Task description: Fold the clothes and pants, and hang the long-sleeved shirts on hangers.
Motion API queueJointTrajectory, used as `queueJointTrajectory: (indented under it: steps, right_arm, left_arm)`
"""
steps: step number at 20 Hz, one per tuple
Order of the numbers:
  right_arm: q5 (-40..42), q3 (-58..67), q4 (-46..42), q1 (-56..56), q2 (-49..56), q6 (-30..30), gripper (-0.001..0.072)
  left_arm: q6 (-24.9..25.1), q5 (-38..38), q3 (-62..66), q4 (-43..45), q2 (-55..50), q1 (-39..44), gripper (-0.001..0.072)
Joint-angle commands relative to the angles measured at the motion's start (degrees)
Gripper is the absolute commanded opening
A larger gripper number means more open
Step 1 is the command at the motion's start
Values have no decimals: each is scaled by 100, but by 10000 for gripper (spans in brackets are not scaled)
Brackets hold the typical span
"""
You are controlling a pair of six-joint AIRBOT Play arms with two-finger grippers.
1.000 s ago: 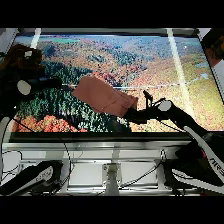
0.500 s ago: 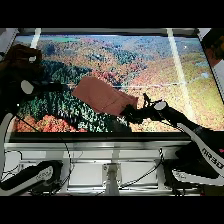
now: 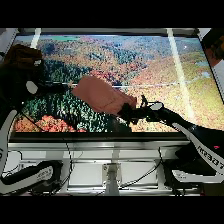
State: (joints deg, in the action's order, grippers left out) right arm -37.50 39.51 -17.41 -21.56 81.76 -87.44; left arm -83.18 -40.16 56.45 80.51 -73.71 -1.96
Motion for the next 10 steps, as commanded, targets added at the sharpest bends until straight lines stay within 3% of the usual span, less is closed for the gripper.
queueJointTrajectory:
  steps: [1, 2, 6, 10]
  right_arm:
    - [450, 46, 55, -133, -9, 13, 64]
    - [498, 83, 42, -131, -11, 66, 19]
    - [323, 321, -177, -133, -186, 979, 19]
    - [-431, 400, -2026, -129, -688, 960, 18]
  left_arm:
    - [-2, 39, 0, -37, -192, -7, 642]
    - [-2, 103, 0, -197, -214, -22, 642]
    - [2, 551, 0, -1154, -299, -28, 642]
    - [0, 245, 0, -1272, -656, -37, 642]
